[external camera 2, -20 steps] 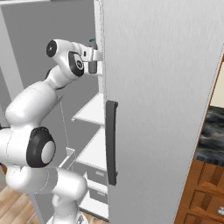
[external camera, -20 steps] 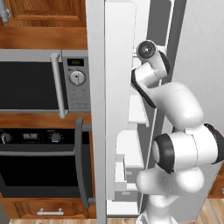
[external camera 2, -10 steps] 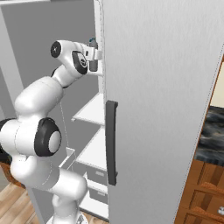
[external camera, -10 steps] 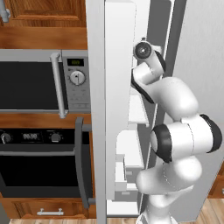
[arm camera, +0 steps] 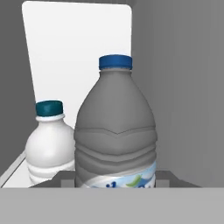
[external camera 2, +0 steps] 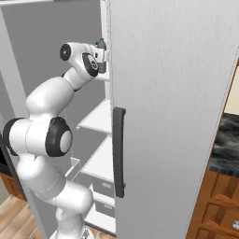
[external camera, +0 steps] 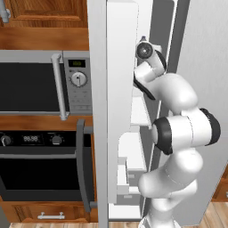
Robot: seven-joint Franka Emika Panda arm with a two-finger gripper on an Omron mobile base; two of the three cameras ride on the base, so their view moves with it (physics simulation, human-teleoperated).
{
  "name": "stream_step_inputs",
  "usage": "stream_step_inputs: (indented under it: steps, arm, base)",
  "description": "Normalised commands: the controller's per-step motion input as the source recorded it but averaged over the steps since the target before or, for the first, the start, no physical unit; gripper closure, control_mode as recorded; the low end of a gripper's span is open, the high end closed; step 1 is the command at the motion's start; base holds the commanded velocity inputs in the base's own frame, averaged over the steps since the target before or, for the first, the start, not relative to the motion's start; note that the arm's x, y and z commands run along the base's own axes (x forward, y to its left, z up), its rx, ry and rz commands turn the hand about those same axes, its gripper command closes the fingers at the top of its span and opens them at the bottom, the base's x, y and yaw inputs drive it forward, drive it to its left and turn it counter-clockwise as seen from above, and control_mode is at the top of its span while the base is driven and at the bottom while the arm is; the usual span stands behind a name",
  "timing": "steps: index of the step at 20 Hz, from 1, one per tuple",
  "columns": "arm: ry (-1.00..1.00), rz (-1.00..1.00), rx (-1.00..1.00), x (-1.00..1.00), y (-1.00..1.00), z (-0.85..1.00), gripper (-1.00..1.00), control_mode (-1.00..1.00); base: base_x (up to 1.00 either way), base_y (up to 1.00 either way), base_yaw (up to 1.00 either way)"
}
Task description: Take the bottled waters from the counter and place them in the freezer to freeze. Close the freezer door after placing the bottles.
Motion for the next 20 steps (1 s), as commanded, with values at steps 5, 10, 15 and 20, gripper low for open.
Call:
stream_step_inputs:
  steps: [5,10,15,20]
  arm:
    - [-0.02,0.0,0.0,0.14,-0.03,-0.07,1.0,-1.0]
    - [0.0,0.0,0.0,0.0,-0.01,-0.17,1.0,-1.0]
    - [0.03,0.0,-0.01,0.0,0.0,-0.3,1.0,-1.0]
    - [0.01,0.0,-0.06,0.0,0.0,-0.39,1.0,-1.0]
  base:
    - [0.0,0.0,0.0]
    - [0.0,0.0,0.0]
    - [0.0,0.0,0.0]
    - [0.0,0.0,0.0]
